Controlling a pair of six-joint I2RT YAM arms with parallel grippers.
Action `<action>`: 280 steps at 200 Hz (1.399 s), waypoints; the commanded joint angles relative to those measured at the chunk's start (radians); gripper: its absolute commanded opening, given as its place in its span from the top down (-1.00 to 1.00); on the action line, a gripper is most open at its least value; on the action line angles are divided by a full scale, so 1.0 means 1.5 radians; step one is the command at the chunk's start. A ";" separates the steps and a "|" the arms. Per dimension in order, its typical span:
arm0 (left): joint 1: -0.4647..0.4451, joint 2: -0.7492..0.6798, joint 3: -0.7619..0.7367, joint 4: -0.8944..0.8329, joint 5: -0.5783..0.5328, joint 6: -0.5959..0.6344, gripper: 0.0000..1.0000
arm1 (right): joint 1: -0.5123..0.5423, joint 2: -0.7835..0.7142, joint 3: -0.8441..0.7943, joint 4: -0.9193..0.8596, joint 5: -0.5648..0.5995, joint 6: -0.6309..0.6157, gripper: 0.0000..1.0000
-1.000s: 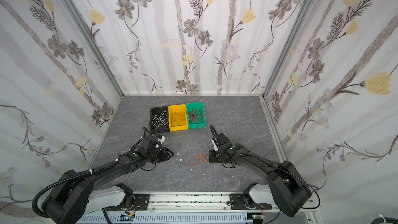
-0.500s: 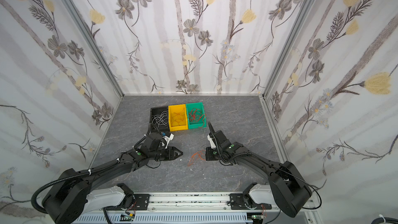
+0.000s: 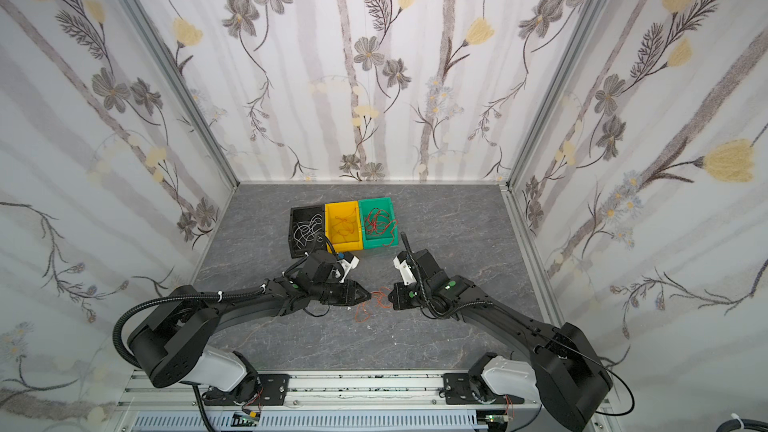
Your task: Untangle the cables
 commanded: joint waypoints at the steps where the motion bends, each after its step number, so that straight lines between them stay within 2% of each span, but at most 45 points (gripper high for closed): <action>1: -0.001 0.008 0.005 0.017 0.000 0.010 0.49 | 0.002 -0.015 0.009 0.017 -0.014 0.000 0.94; 39: 0.000 -0.002 0.007 0.006 -0.016 0.016 0.87 | 0.001 -0.016 0.017 -0.006 -0.016 -0.015 0.93; 76: 0.000 -0.003 0.010 -0.002 -0.016 0.019 0.99 | 0.001 -0.024 0.019 -0.022 -0.005 -0.020 0.89; 118: 0.002 -0.010 0.014 -0.004 -0.013 0.022 1.00 | 0.001 -0.020 0.029 -0.031 -0.016 -0.028 0.85; 163: 0.013 -0.040 0.010 -0.009 -0.018 0.017 1.00 | 0.001 0.024 0.045 -0.102 0.065 -0.057 0.87; 211: 0.033 -0.085 -0.004 -0.017 -0.023 0.019 1.00 | -0.011 0.080 0.042 -0.115 0.128 -0.022 0.89; 249: 0.074 -0.158 -0.032 -0.044 -0.040 0.020 1.00 | -0.018 0.111 0.038 -0.141 0.199 -0.003 0.90; 280: 0.122 -0.255 -0.055 -0.084 -0.050 0.026 1.00 | -0.037 0.096 0.019 -0.151 0.240 0.020 0.88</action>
